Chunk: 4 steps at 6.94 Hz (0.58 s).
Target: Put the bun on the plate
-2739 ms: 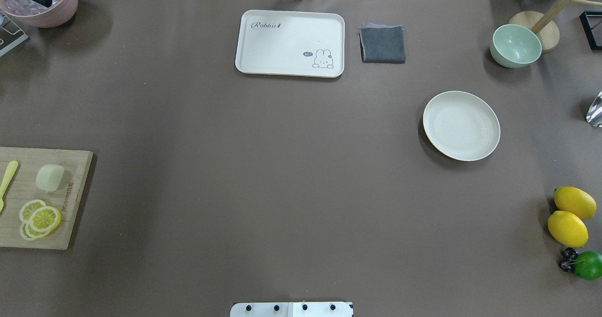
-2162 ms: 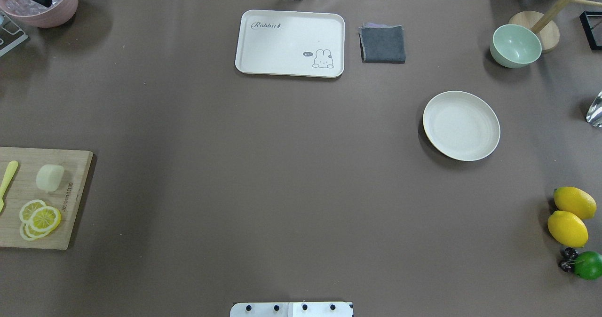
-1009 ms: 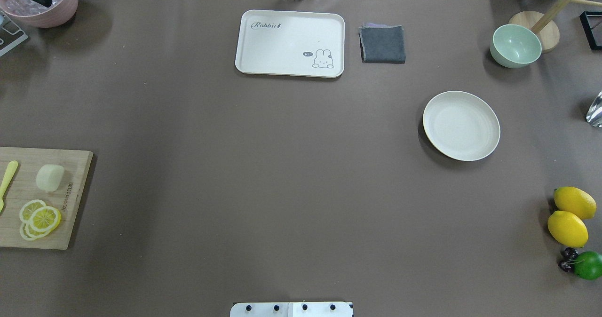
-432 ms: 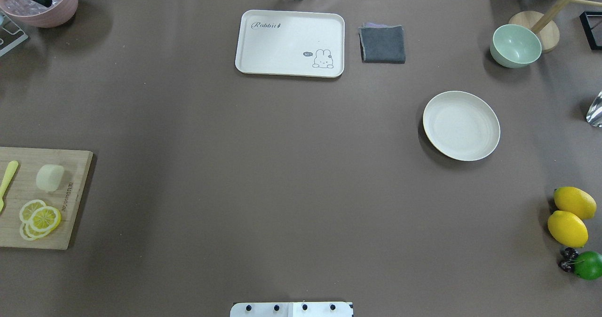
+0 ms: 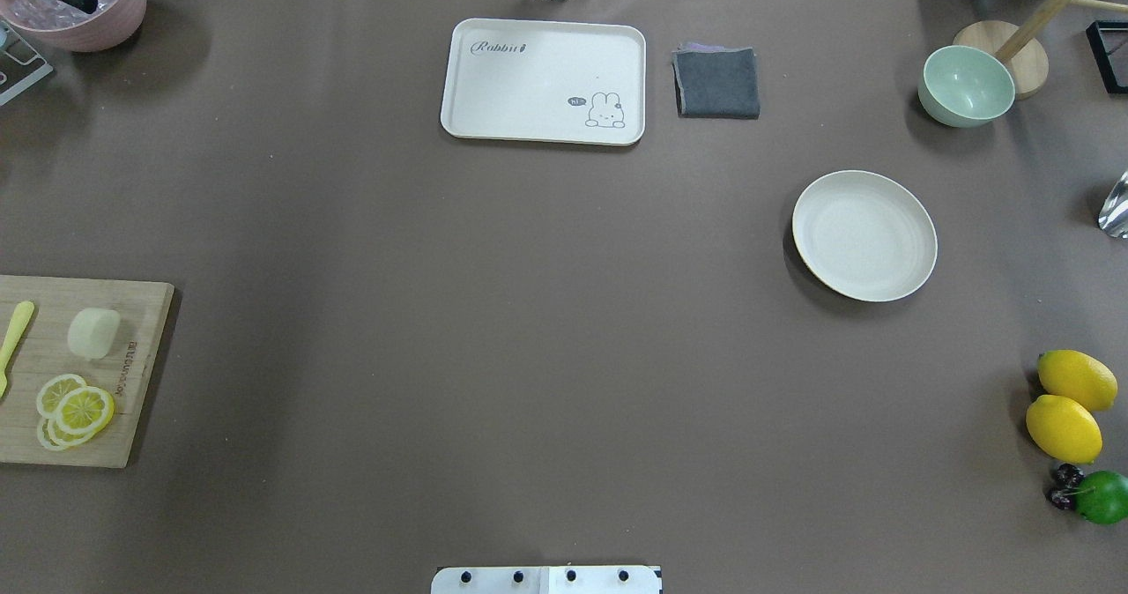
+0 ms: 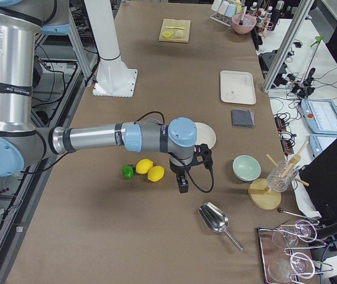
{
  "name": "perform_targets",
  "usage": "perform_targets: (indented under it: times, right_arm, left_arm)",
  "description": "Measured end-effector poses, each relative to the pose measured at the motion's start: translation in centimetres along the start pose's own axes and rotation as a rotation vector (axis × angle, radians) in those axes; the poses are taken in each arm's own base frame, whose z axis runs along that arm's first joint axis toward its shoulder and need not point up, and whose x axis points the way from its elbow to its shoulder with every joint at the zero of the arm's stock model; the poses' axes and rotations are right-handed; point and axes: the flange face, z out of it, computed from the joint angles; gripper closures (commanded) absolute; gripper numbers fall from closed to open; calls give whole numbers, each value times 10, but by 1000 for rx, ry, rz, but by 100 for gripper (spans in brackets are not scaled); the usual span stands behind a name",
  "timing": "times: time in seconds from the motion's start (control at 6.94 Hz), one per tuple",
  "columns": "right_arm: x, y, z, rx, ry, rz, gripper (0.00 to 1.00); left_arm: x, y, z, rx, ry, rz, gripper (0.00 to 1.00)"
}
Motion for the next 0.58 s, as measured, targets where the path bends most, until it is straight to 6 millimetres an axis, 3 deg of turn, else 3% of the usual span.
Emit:
perform_targets:
  times: [0.58]
  right_arm:
    - [-5,1,4,5,-69,13,0]
  left_arm:
    - [2,-4,-1,4,-1,12,2]
